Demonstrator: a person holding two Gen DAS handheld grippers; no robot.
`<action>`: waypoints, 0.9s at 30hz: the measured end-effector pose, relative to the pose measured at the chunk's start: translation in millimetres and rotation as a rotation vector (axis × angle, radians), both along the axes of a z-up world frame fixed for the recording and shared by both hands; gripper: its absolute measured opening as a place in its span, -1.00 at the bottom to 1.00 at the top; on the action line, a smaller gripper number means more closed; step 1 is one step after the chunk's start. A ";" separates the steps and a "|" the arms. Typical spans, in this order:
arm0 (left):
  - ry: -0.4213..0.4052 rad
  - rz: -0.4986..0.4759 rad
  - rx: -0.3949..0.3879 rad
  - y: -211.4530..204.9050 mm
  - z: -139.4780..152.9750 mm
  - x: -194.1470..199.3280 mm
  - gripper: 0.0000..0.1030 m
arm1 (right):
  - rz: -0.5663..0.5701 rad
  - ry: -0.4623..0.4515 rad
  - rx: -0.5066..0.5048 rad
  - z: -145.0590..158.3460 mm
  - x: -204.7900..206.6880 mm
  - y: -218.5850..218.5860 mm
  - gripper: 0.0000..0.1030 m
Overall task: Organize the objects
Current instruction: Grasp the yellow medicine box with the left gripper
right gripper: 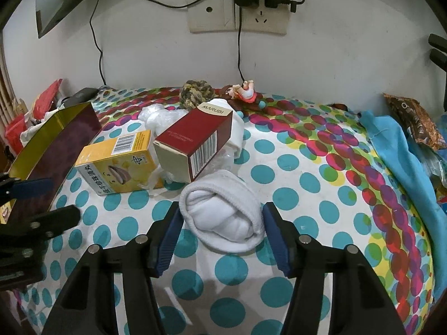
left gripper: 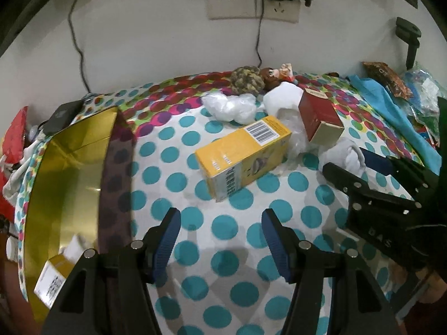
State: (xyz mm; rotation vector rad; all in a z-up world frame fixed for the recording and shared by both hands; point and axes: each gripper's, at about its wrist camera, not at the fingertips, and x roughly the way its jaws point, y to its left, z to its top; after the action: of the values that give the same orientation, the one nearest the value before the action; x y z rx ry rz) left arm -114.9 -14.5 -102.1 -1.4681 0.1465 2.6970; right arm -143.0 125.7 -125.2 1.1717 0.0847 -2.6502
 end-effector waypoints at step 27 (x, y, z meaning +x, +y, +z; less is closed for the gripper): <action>-0.061 -0.172 0.016 2.0 -13.1 -58.7 0.13 | -0.003 -0.024 -0.041 -3.2 -3.4 5.0 0.12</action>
State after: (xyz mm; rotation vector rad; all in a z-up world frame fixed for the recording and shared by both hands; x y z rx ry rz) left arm -173.6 -12.5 -115.2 -1.4593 0.2363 2.5095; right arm -146.4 130.7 -128.4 1.1911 0.0248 -2.6273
